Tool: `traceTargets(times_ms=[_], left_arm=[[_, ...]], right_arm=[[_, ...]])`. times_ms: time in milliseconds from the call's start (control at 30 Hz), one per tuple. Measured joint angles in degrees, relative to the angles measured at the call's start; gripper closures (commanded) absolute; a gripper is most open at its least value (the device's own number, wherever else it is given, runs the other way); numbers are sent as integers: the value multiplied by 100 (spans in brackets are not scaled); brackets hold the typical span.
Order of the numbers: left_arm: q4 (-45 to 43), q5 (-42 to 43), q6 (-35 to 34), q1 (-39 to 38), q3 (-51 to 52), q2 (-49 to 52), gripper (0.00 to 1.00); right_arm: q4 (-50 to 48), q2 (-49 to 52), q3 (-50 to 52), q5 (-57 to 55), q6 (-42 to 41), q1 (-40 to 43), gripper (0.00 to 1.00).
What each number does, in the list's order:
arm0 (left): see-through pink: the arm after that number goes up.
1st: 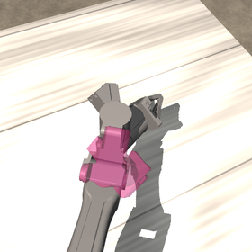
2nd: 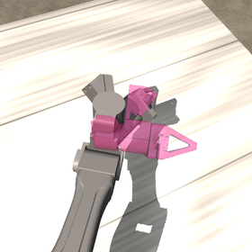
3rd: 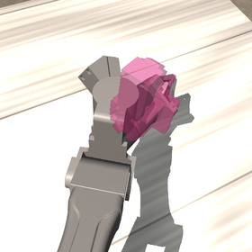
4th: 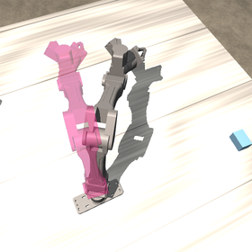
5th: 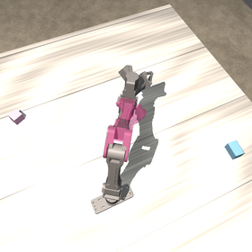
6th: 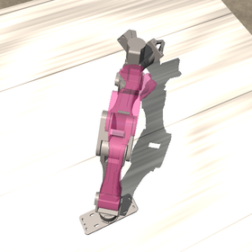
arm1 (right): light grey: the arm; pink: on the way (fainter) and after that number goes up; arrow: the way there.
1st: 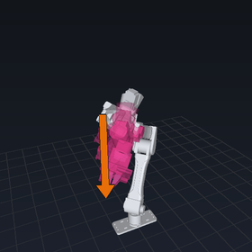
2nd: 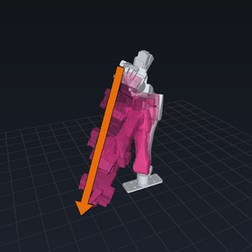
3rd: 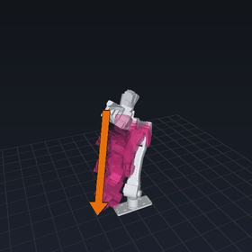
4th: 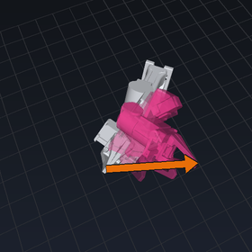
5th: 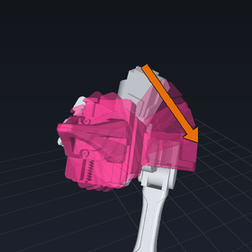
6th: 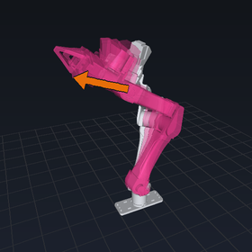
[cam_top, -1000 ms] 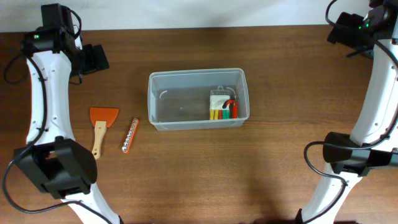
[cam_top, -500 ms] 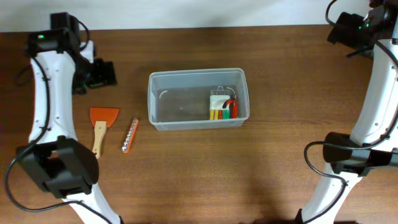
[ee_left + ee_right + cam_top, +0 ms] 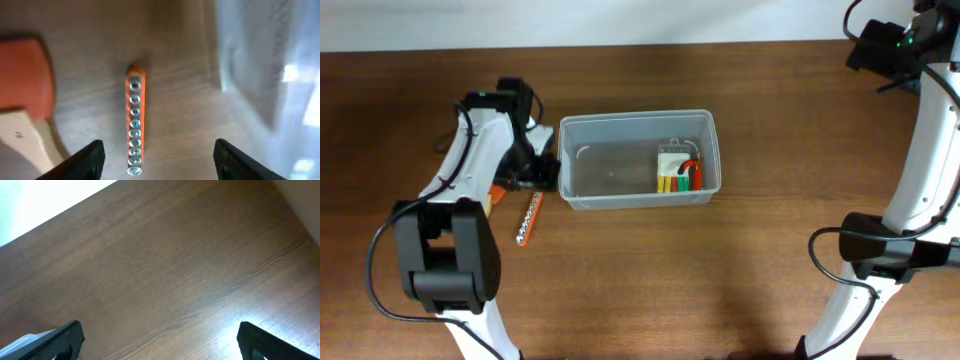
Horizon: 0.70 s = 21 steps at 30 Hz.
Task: Pack container
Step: 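Lower the left gripper toward the orange socket strip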
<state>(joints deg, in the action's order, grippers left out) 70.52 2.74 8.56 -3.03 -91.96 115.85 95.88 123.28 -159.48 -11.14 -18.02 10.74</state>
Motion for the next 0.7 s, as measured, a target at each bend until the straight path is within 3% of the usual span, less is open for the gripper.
traceTargets(times_ms=[700], left_arm=[[-870,138,684,348,1300,0,30]], right_arm=[[-2,0,0,2,0,0,1]])
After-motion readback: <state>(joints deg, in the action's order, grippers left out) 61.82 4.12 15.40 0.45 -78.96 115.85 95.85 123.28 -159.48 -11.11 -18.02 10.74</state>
